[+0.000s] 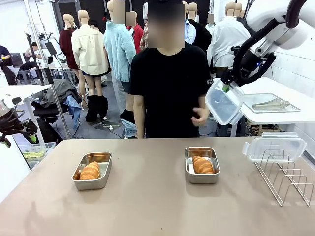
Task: Place the bread in airtight containers.
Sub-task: Release when the human grabs the Airtight Container lid.
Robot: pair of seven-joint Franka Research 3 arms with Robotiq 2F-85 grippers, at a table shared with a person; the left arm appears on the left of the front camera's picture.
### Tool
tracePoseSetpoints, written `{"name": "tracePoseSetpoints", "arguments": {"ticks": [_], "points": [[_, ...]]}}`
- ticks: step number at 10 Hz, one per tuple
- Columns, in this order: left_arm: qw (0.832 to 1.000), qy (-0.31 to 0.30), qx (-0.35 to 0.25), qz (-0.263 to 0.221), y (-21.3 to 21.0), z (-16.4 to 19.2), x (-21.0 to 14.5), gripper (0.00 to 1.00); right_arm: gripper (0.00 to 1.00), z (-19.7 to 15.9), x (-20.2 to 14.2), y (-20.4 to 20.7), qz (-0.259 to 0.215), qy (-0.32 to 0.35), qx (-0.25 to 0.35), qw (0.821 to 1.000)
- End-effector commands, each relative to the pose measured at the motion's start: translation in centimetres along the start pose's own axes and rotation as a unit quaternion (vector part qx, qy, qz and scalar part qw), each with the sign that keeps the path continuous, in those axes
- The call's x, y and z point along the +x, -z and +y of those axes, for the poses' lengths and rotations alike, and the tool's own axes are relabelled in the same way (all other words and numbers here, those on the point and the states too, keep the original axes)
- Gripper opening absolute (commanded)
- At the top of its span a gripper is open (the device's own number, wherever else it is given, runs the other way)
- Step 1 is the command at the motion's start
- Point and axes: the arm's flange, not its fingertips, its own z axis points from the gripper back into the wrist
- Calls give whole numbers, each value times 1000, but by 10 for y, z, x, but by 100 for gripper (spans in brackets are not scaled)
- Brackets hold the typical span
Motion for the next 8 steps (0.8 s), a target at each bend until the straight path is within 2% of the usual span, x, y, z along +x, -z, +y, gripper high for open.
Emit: {"name": "tracePoseSetpoints", "arguments": {"ticks": [1, 2, 8], "points": [[1000, -1, 1, -1, -1, 2, 0, 100, 0, -3, 1, 2, -6, -21, 0, 1000], [1000, -1, 1, -1, -1, 2, 0, 100, 0, 0, 0, 0, 0, 0, 0, 1000], [1000, -1, 1, -1, -1, 2, 0, 100, 0, 0, 0, 0, 0, 0, 0, 1000]]}}
